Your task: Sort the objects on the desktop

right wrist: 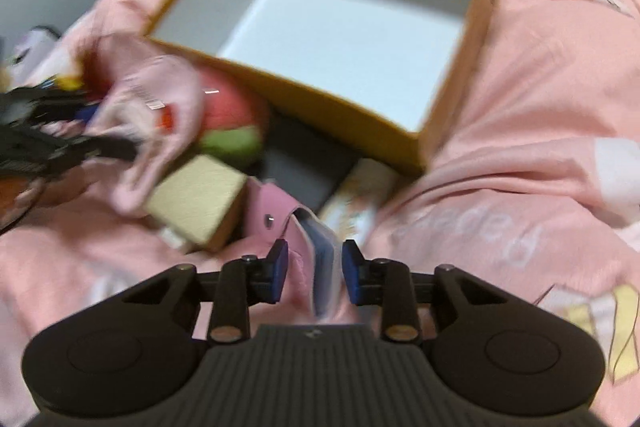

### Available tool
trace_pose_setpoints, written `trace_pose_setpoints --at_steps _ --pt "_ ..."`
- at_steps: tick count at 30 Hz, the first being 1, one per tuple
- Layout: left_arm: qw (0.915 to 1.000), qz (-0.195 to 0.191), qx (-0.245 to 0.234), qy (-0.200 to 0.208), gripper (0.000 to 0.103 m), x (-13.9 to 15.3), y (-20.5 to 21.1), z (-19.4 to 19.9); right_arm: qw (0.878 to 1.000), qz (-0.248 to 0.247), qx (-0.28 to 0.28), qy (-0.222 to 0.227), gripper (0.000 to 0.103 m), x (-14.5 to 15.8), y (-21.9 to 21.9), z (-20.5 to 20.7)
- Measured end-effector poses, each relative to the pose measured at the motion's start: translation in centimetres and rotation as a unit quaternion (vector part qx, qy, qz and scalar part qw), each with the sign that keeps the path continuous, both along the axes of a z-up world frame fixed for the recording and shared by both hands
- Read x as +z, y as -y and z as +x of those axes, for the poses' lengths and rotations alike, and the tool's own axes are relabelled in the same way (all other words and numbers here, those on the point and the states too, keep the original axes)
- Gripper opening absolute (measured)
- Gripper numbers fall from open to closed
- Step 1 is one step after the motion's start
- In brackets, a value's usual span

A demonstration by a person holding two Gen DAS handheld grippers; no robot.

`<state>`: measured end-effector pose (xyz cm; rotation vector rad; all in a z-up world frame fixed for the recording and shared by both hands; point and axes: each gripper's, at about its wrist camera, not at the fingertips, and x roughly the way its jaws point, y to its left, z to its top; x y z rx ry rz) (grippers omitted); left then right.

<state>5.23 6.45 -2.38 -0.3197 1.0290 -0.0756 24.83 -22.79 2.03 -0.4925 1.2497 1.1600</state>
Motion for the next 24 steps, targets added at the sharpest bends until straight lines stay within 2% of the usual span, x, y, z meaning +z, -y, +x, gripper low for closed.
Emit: trace_pose_setpoints --at_steps 2,4,6,8,10,13,18,24 --pt "1.0000 0.006 0.000 0.000 0.055 0.1 0.1 0.0 0.999 0.001 0.035 0.003 0.033 0.5 0.2 -1.1" --pt "1.0000 0.006 0.000 0.000 0.055 0.0 0.3 0.0 0.998 -0.007 0.064 0.022 0.040 0.5 -0.8 -4.0" --pt "1.0000 0.008 -0.003 0.000 0.054 0.1 0.5 0.0 0.995 -0.019 0.083 0.049 0.045 -0.2 -1.7 -5.0" --pt "0.9999 0.009 -0.005 -0.001 0.054 0.1 0.7 -0.1 0.992 -0.035 0.097 0.077 0.045 -0.9 -2.8 -4.9" --pt "0.9999 0.010 -0.006 -0.002 0.054 0.1 0.8 -0.1 0.989 -0.049 0.107 0.085 0.045 -1.4 -3.4 -4.5" --pt "0.9999 0.010 -0.006 -0.005 0.054 0.0 0.8 -0.1 0.983 -0.073 0.147 0.082 0.045 -2.1 -4.6 -4.3" --pt "0.9999 0.008 -0.004 -0.007 0.054 -0.1 0.7 -0.1 0.961 -0.113 0.230 0.102 0.045 -1.8 -6.4 -4.6" --pt "0.9999 0.007 -0.005 -0.007 0.054 -0.1 0.6 -0.1 0.951 -0.133 0.262 0.096 0.036 -3.5 -9.8 -3.9"
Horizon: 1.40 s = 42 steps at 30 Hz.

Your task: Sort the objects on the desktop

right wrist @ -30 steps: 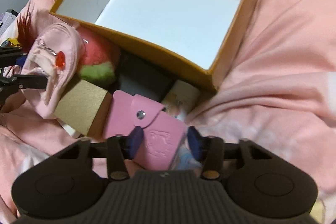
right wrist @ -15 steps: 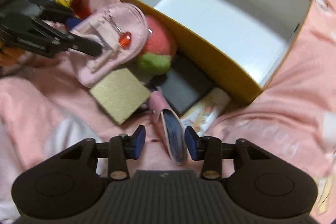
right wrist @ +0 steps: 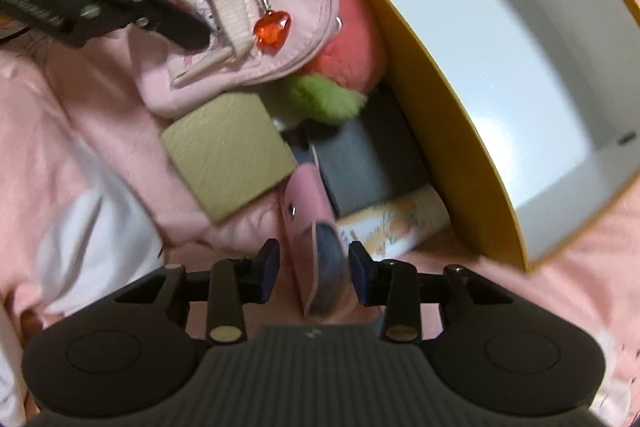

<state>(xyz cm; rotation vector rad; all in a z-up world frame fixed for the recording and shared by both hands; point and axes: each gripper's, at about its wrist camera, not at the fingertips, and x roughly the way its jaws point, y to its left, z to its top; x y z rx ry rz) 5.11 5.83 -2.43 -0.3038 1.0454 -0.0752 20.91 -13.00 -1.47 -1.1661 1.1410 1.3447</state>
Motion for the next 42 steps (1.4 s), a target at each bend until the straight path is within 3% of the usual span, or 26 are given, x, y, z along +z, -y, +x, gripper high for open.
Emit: trace_pose_setpoints --at_steps 7,10,16,26,31,38,42 --pt "1.0000 -0.003 0.000 -0.004 0.054 0.1 -0.1 0.0 1.000 -0.002 0.006 -0.002 0.030 -1.4 -1.6 0.3" --pt "1.0000 -0.008 0.003 0.000 0.045 0.3 -0.2 -0.2 1.000 0.003 -0.006 0.010 0.028 -0.8 -0.8 0.3" --pt "0.9998 -0.013 0.003 0.018 0.033 1.2 0.5 -0.8 0.998 0.037 -0.041 0.036 0.024 1.8 1.9 0.0" --pt "0.9970 -0.010 0.010 0.077 0.029 5.1 1.0 -1.6 0.983 0.123 -0.108 0.086 0.023 8.3 5.6 -0.7" --pt "0.9942 -0.006 0.029 0.103 0.028 7.0 0.6 -1.0 0.966 0.196 -0.144 0.081 0.023 11.8 6.5 -0.4" --pt "0.9877 0.021 0.051 0.146 0.028 9.9 -0.6 1.4 0.924 0.306 -0.214 0.083 0.023 16.0 6.2 2.0" --pt "0.9859 0.022 0.063 0.153 0.027 10.5 -2.3 3.7 0.904 0.338 -0.255 0.069 0.023 16.3 4.6 4.4"
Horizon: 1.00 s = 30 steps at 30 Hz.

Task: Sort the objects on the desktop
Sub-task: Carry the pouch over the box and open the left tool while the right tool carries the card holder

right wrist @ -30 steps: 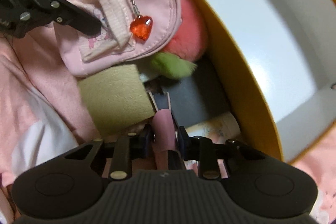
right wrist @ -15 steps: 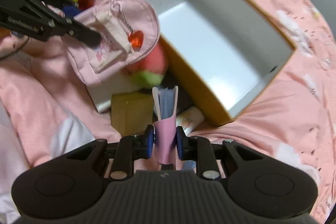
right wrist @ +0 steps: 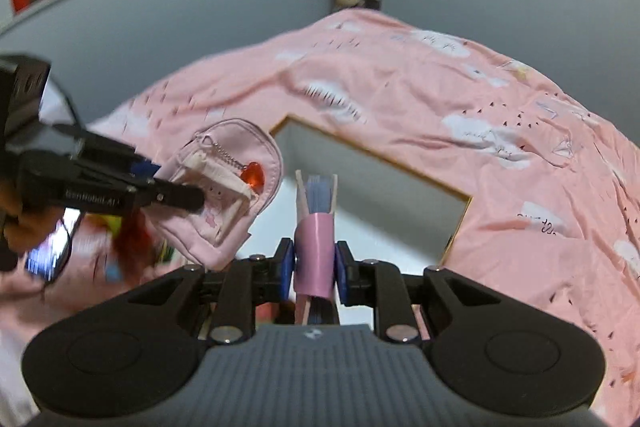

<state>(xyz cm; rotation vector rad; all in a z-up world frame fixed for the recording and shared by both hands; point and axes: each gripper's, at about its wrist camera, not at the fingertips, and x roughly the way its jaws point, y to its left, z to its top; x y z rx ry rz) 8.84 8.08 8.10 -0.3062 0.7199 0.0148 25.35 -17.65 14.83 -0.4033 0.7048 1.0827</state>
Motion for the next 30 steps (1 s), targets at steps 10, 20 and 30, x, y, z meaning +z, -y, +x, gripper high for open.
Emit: trace_pose_setpoints --at_steps 10,20,30 --pt "0.9922 -0.052 0.037 -0.108 0.027 -7.6 -3.2 6.9 0.992 0.020 -0.065 -0.107 0.023 -4.9 -5.0 5.9" --pt "0.9801 -0.027 0.035 -0.193 0.027 -12.0 -3.2 8.5 0.977 -0.015 -0.113 -0.183 0.023 -11.6 -8.8 8.3" --pt "0.9763 0.021 0.006 -0.215 0.037 -12.5 -1.9 8.4 0.968 -0.041 -0.132 -0.208 0.023 -15.0 -11.4 9.0"
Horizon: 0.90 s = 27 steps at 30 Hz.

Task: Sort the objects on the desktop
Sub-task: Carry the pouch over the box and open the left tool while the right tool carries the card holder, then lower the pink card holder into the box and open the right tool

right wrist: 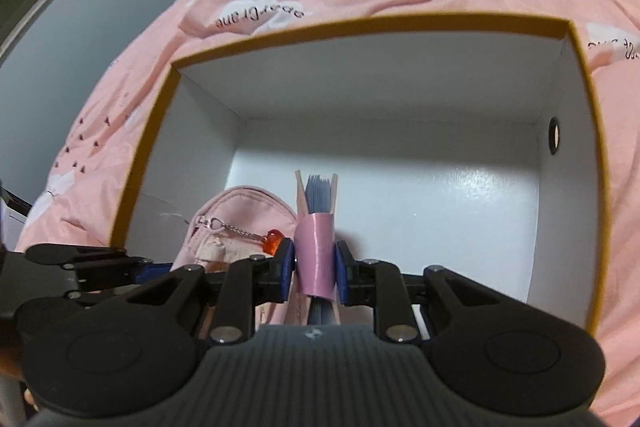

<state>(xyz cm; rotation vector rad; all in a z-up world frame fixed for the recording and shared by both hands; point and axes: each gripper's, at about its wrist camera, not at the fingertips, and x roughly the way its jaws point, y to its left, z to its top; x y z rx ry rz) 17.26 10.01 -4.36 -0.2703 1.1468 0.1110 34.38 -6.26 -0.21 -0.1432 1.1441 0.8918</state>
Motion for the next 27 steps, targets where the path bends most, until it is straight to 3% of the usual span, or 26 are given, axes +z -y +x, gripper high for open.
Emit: trace_pose_setpoints --at_steps 4,10,13,17,19,27 --pt "0.9992 0.025 -0.025 0.019 0.048 1.0 0.7 -0.6 1.000 -0.013 -0.004 -0.014 0.023 -1.1 -0.1 0.4" --pt "0.9936 0.091 -0.024 0.062 0.049 3.9 0.6 -2.5 0.999 -0.010 -0.004 -0.035 0.023 -1.6 0.3 0.3" --pt "0.9929 0.085 -0.001 0.084 0.049 5.2 -0.6 -3.7 0.999 0.001 -0.007 -0.044 0.023 -1.2 0.8 0.4" --pt "0.9937 0.075 0.034 0.076 0.048 6.0 -2.5 -4.8 0.999 0.007 -0.005 -0.044 0.023 -0.7 0.4 0.3" --pt "0.9950 0.061 0.043 0.067 0.039 5.9 -3.3 -4.9 0.999 -0.003 -0.007 -0.042 0.023 -0.9 -0.1 0.2" --pt "0.9973 0.011 0.056 0.046 0.025 4.3 -4.9 -5.6 0.996 0.002 -0.017 -0.090 0.023 -1.8 -1.5 -0.8"
